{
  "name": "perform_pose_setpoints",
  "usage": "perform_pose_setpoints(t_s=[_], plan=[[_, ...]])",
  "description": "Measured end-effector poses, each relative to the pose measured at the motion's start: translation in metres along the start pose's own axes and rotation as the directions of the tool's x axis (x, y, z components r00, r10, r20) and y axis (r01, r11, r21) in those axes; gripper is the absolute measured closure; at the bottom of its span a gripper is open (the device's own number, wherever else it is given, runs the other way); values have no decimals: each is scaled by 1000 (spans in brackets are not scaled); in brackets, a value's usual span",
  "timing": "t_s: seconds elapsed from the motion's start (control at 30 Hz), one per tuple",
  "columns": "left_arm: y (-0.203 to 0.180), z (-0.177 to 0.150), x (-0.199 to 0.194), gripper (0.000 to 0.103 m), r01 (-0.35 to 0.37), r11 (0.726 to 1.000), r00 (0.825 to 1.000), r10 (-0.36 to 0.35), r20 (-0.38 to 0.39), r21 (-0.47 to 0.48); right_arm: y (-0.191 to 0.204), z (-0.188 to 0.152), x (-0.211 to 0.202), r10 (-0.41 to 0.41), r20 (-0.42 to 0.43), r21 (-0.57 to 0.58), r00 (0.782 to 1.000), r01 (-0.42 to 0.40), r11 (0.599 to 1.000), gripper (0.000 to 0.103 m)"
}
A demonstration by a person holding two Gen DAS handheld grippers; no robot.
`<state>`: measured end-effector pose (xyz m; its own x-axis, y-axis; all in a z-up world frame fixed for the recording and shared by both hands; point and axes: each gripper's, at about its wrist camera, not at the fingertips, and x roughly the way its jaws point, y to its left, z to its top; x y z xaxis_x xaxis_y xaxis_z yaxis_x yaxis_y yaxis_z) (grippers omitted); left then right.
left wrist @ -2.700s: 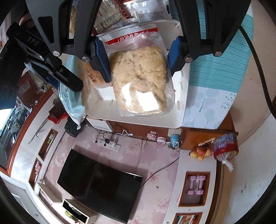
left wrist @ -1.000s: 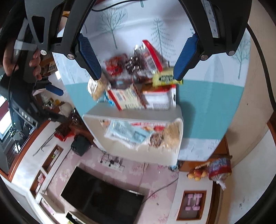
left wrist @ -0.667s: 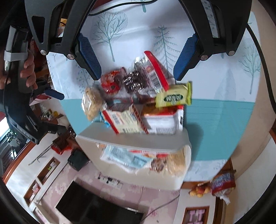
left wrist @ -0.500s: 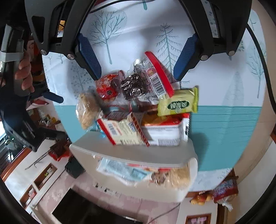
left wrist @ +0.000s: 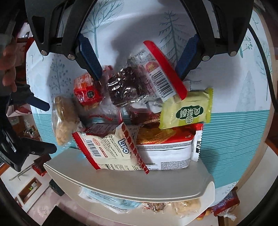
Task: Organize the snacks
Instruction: 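Withdraw both tools and bring right tool onto clear bag of puffed snacks, then close right tool on the puffed snack bag while left tool grasps the brown cake bag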
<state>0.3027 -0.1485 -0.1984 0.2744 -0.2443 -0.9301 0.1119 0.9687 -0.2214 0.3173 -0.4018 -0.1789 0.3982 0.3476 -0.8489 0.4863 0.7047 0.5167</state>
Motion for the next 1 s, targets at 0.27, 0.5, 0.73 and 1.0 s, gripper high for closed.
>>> perform_pose_setpoints(t_s=[0.27, 0.5, 0.73, 1.0], plan=[[-11, 18, 17, 16, -66, 997, 998, 66, -14, -45, 7, 0, 12, -39, -17, -45, 999, 38, 998, 8], [-10, 28, 26, 16, -103, 991, 995, 103, -7, -89, 14, 0, 18, -109, 3, -103, 994, 109, 989, 8], [-19, 28, 33, 19, -122, 988, 993, 122, 2, -91, 15, -2, 29, -127, -16, -129, 992, 124, 984, 26], [-26, 16, 31, 35, -113, 991, 993, 114, 8, -71, 18, -4, 29, -116, 7, -169, 993, 115, 979, 34]])
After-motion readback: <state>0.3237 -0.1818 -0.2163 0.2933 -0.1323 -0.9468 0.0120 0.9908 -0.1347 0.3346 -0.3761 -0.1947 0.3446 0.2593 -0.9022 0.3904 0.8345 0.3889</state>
